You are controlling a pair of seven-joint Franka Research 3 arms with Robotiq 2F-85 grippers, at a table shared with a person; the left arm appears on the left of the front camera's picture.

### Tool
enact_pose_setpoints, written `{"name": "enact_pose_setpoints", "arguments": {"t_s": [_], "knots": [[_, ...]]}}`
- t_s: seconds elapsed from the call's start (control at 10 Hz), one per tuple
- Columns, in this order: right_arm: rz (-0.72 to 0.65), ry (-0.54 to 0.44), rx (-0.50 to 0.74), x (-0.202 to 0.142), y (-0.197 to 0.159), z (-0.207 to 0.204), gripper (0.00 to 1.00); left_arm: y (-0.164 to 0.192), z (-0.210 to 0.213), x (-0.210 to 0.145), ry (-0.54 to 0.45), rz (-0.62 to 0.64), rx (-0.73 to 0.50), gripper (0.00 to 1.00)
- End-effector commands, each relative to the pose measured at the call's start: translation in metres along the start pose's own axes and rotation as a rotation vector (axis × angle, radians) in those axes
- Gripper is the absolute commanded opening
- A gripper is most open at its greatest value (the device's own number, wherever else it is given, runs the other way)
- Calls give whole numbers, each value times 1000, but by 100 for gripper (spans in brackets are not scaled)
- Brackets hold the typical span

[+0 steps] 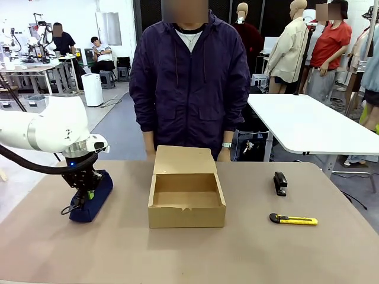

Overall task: Pack the items into the box.
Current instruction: Pick up the item indicated by the person and place it inside the Mailer Box.

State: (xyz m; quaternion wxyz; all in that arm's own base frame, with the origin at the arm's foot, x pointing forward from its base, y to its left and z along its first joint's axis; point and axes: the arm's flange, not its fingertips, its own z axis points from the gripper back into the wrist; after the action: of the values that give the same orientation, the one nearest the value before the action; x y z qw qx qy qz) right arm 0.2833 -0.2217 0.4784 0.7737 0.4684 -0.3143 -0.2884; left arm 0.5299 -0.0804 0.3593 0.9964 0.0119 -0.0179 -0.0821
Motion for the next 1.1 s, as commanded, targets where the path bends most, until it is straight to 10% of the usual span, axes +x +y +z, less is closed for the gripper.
{"name": "enact_pose_setpoints", "arguments": {"t_s": [0.0,0.5,1.0], "knots": [[17,-11,27,4,1,-1,100,5,1,0,-20,-9,1,0],[17,-11,27,4,1,-1,100,6,26,-10,-15,2,-28,0],[17,-11,27,4,1,-1,100,-15,205,-72,-248,-737,-331,0]]}}
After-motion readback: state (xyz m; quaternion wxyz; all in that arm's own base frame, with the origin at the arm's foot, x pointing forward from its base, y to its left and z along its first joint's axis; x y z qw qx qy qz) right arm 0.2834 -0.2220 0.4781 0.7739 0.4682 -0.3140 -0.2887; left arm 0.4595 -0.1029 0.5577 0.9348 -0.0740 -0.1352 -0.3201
